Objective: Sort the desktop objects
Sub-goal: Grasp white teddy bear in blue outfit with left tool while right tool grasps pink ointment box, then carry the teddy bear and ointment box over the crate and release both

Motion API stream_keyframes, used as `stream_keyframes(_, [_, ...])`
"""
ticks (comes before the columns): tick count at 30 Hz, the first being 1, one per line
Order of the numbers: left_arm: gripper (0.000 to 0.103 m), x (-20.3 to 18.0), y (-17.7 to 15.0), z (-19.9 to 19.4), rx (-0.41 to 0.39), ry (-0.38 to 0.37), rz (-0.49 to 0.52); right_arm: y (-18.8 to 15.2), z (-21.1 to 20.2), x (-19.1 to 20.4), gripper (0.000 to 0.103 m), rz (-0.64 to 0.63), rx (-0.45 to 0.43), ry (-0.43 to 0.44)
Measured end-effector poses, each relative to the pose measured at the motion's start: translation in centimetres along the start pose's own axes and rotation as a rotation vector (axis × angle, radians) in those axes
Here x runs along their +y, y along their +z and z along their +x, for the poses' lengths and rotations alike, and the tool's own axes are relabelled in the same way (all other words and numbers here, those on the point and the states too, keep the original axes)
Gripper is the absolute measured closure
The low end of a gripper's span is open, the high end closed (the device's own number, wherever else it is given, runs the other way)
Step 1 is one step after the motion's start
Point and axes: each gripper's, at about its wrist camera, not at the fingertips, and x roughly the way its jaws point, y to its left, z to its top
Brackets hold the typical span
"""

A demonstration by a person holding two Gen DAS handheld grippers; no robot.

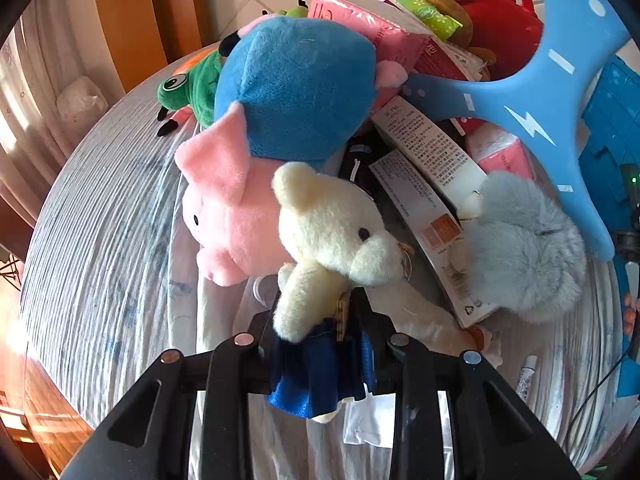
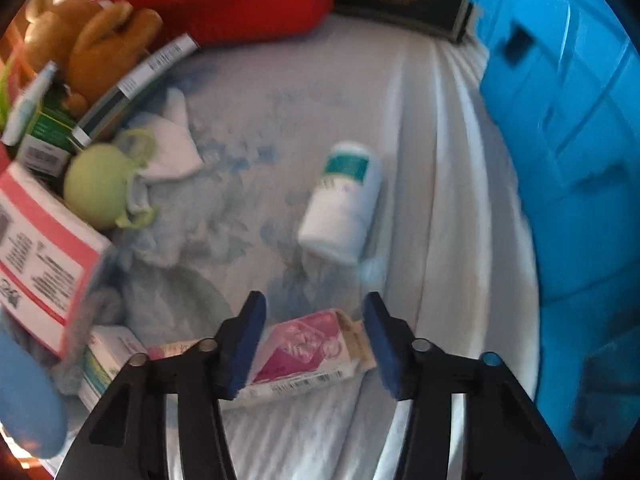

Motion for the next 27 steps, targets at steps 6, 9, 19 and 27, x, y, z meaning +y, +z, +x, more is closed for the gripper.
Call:
stream_keyframes(6, [0.074, -2.2, -1.9, -2.7, -0.015, -0.047, 0.036, -6.3, -2.5, 0.4, 0.046, -0.026, 0.084, 0.084])
stream_keyframes(9, [0.074, -3.9, -3.3, -3.7, -0.015, -0.076, 0.063, -9.1, -4.2, 1.2, 0.04, -0.095, 0.088, 0.111])
stream_keyframes(19, [0.074, -6.2, -3.8, -4.9, -0.013, -0.125, 0.134, -11.9, -7.0, 5.7, 0.005, -0.468, 0.031, 0.086])
stream_keyframes(27, [0.074, -7.1, -5.3, -4.4, 0.009, -0.116, 0.16, -13.1, -3.5, 7.5, 0.007, -0.677, 0.073, -0.008])
